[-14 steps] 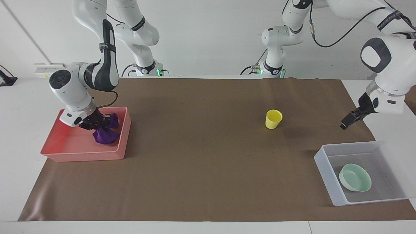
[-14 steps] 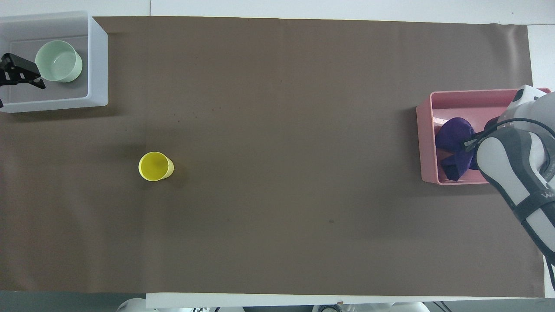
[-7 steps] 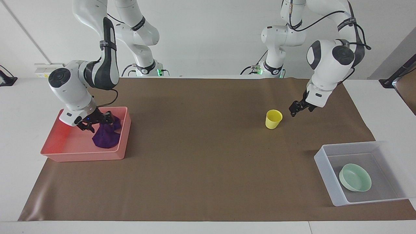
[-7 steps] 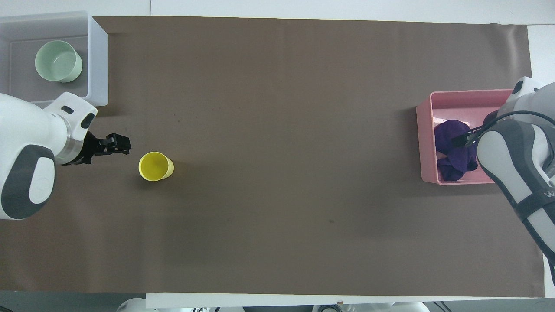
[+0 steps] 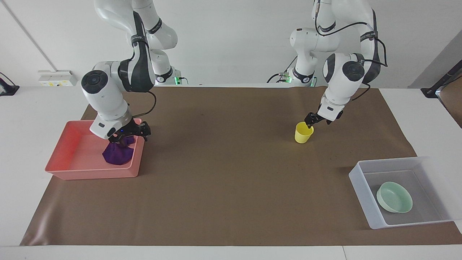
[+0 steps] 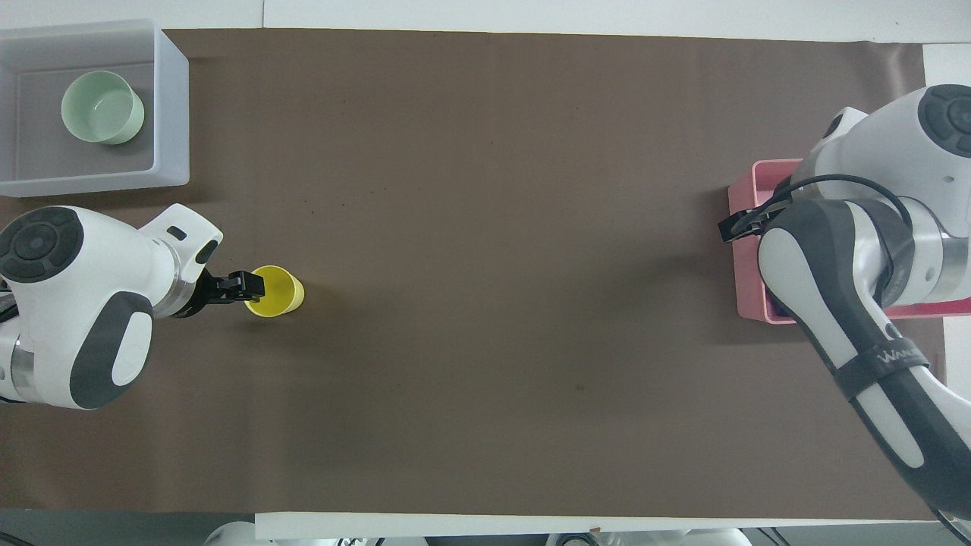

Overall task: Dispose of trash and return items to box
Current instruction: 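Carry the yellow cup into the white bin with the left gripper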

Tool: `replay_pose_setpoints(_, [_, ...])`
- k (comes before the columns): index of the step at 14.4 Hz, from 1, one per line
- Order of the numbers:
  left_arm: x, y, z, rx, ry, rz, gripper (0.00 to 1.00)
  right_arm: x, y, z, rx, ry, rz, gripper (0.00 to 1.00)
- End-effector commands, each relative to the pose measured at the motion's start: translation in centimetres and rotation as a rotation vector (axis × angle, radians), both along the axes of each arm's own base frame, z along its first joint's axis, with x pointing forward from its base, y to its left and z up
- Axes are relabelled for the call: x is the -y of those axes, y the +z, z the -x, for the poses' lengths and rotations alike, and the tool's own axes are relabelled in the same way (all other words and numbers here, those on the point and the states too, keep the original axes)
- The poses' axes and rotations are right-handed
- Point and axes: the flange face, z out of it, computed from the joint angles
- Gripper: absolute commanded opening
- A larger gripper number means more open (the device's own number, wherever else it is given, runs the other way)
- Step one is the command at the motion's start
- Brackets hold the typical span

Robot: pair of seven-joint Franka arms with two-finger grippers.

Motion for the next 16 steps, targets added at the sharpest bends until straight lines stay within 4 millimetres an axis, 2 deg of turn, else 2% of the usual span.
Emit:
replay_pose_setpoints(1, [0.9,-0.8,1.3,0.013,-0.017,-0.006,0.32,-1.3,3.5,-0.2,-0.027,-0.028,0.012,0.93])
replay_pose_setpoints(3, [0.8,-0.8,0.8,0.050,-0.020,0.006,0.05,-0.7,4.9,0.0,-0.044,-0.028,0.016,0.93])
replay_pose_setpoints(4, [0.8,-0.8,0.6,0.059,-0.018,0.008,0.00,-0.5,6.1,0.3,-0.039,-0.024,0.019,0.93])
replay_pose_setpoints(7, [1.0,-0.7,0.2,0.053,-0.015,0.005,0.00,-0.1,9.5,1.4,-0.083,-0.015,0.024,0.93])
replay_pose_setpoints(9, [1.4,0.7,-0.9,0.060,0.001,0.006,0.00,0.3,12.3,1.8,-0.114,0.030,0.019,0.93])
replay_pose_setpoints(11, [0.8,4.1,-3.1,0.074,0.031,0.011,0.00,0.6,14.5,2.9,-0.116,0.049,0.015,0.94])
replay_pose_setpoints(12, [0.3,6.8,-4.7,0.083,0.060,0.025,0.00,0.6,15.4,3.6,-0.117,0.049,0.012,0.95])
replay_pose_setpoints(13, [-1.4,9.5,-7.1,0.093,0.107,0.035,0.00,0.6,15.7,3.9,-0.125,0.048,0.003,0.96])
replay_pose_setpoints(15, [-5.0,14.9,-13.4,0.094,0.186,0.026,0.00,0.7,16.6,4.4,-0.118,0.042,-0.015,0.98])
replay_pose_setpoints(16, [-9.0,17.0,-16.0,0.112,0.252,0.024,0.00,0.6,17.0,4.7,-0.110,0.042,-0.015,0.98])
